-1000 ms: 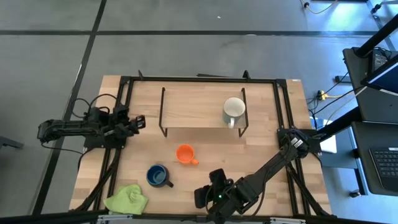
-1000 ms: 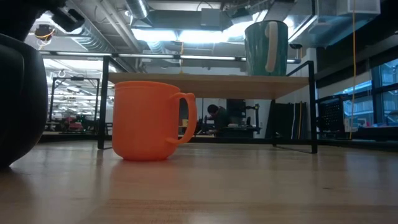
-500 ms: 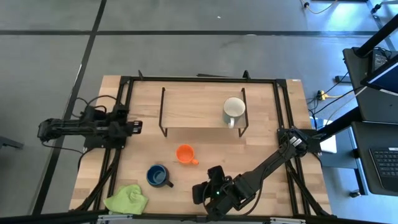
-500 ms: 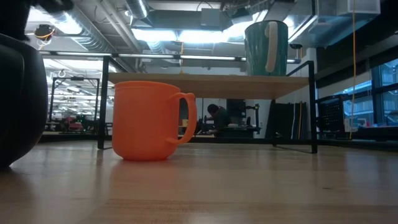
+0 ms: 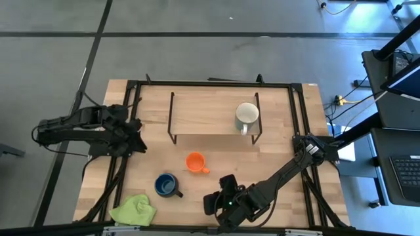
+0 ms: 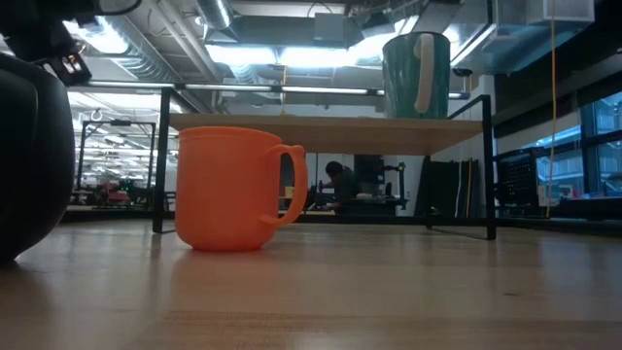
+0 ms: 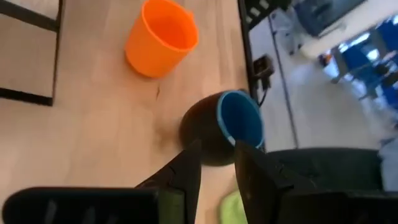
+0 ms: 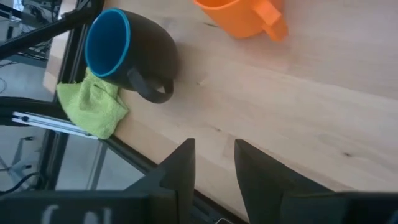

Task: Stack small to large cups/mugs on shelf
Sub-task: Put the blue mug on the shelf

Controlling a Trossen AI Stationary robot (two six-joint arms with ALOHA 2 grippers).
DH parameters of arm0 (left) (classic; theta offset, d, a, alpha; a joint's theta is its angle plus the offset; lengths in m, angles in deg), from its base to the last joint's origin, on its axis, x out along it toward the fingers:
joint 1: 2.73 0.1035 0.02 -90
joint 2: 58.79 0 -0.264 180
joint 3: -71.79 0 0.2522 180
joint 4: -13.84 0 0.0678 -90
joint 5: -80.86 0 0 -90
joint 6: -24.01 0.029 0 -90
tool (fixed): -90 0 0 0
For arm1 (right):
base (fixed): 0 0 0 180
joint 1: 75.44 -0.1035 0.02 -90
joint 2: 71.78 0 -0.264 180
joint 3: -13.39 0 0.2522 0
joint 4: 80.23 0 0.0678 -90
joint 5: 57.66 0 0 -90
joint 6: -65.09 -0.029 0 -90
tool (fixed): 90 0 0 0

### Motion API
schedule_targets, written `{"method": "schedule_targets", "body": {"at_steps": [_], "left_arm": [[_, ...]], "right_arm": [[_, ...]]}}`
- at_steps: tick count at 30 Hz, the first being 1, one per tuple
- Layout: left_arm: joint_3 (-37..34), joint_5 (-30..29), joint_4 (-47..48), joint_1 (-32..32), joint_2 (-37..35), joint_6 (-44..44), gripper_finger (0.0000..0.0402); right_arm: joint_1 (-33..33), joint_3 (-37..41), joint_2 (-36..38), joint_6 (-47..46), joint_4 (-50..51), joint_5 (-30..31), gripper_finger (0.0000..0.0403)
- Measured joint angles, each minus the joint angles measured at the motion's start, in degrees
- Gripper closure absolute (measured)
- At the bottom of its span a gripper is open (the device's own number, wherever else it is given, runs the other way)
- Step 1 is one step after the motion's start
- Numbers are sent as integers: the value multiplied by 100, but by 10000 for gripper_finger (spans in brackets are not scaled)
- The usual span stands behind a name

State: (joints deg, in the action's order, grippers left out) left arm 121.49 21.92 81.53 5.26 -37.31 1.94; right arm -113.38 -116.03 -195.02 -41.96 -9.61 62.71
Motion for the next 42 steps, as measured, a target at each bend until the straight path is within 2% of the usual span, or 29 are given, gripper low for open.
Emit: {"method": "schedule_targets", "body": {"at_steps": [5, 8, 10, 13, 15, 19, 23, 26, 31, 33, 36, 39, 42], "left_arm": [[7, -291, -55, -322, 31, -915, 300], [46, -233, -371, -729, 22, -1645, 296], [283, -272, -922, -1069, 17, -2143, 297], [1065, -995, -1341, -1631, 201, -2714, 302], [1825, -1658, -882, -2029, 696, -2757, 305], [3311, -2802, 819, -3013, 2194, -2555, 307], [4171, -3504, 2476, -4022, 3588, -2594, 307], [4216, -3764, 3083, -4623, 4407, -2856, 307], [3977, -4536, 2196, -5481, 4964, -3231, 307], [3832, -4744, 1648, -5574, 5001, -3433, 307], [3496, -4854, 1330, -5579, 5020, -3878, 307], [3102, -4834, 877, -5568, 5149, -4116, 307], [3057, -4637, 532, -5515, 5367, -4215, 307]], "right_arm": [[0, -2, 0, 88, 233, 0, 289], [0, -2, 0, 354, 273, -1, 289], [0, -2, 27, 613, 324, -19, 289], [0, -2, 110, 915, 352, -87, 289], [0, -15, 156, 1010, 339, -52, 289], [-36, -15, 210, 1178, 397, 192, 289], [-44, -13, 221, 1357, 394, 203, 289], [-63, -13, 221, 1443, 393, 208, 289], [-85, -11, 229, 1603, 436, 298, 289], [-85, -11, 238, 1674, 436, 298, 289], [-85, -41, 238, 1776, 484, 291, 289], [-83, -77, 247, 1914, 434, 285, 289], [-83, -76, 272, 2016, 428, 253, 289]]}}
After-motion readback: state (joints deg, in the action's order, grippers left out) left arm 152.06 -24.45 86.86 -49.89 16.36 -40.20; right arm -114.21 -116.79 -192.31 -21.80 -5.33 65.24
